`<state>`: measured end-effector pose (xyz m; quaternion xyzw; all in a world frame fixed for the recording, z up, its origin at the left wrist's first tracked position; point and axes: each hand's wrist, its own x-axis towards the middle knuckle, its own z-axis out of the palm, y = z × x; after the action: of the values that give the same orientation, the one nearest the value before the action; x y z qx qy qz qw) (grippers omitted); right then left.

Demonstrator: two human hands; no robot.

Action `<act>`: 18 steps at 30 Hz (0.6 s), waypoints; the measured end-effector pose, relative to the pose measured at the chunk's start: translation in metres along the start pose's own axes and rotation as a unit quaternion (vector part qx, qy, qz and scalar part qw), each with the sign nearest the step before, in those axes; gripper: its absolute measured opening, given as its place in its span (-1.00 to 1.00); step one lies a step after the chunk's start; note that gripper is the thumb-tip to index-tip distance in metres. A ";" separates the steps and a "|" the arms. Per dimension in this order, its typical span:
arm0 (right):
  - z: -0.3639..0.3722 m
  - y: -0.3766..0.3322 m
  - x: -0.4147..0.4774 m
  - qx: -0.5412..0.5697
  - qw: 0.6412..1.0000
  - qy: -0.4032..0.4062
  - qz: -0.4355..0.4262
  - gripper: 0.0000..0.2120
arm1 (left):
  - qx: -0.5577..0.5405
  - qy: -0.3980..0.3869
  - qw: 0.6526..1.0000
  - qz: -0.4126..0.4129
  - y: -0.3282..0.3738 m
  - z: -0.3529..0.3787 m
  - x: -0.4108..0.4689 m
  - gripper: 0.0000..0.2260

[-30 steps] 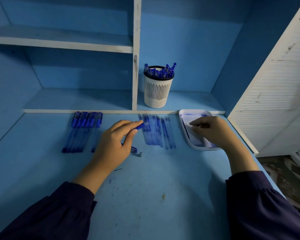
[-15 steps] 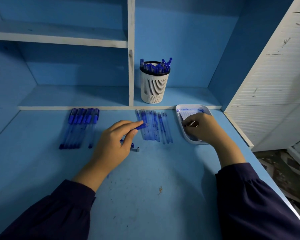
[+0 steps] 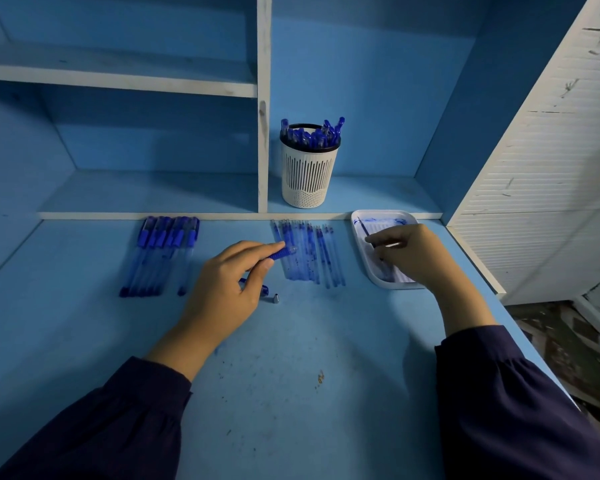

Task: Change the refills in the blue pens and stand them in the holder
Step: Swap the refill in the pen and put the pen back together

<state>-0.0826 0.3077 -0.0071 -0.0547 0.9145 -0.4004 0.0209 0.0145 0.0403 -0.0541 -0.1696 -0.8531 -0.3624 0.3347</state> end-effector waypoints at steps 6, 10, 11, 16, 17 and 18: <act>0.002 -0.011 -0.007 0.153 0.987 -0.015 -0.042 -0.75 | -0.004 0.006 1.000 0.001 0.000 -0.001 0.000 -0.76; 0.023 -0.033 -0.019 0.374 0.927 0.007 -0.035 -0.85 | -0.015 0.011 1.000 0.000 0.004 -0.002 -0.002 -0.75; 0.031 -0.038 -0.022 0.408 0.912 0.021 -0.038 -0.87 | -0.017 0.011 1.000 0.000 0.005 -0.002 -0.002 -0.75; 0.057 -0.051 -0.034 0.472 0.876 0.076 -0.060 -0.87 | -0.021 0.015 1.000 0.006 0.006 -0.002 -0.002 -0.75; 0.058 -0.053 -0.036 0.482 0.871 0.078 -0.059 -0.87 | -0.024 0.017 1.000 0.005 0.006 -0.002 -0.002 -0.75; 0.059 -0.053 -0.037 0.492 0.865 0.078 -0.057 -0.88 | -0.027 0.019 0.999 0.004 0.007 -0.002 -0.002 -0.76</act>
<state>-0.0369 0.2332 -0.0084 -0.0580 0.5932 -0.8015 -0.0491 0.0202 0.0432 -0.0510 -0.1752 -0.8359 -0.3866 0.3479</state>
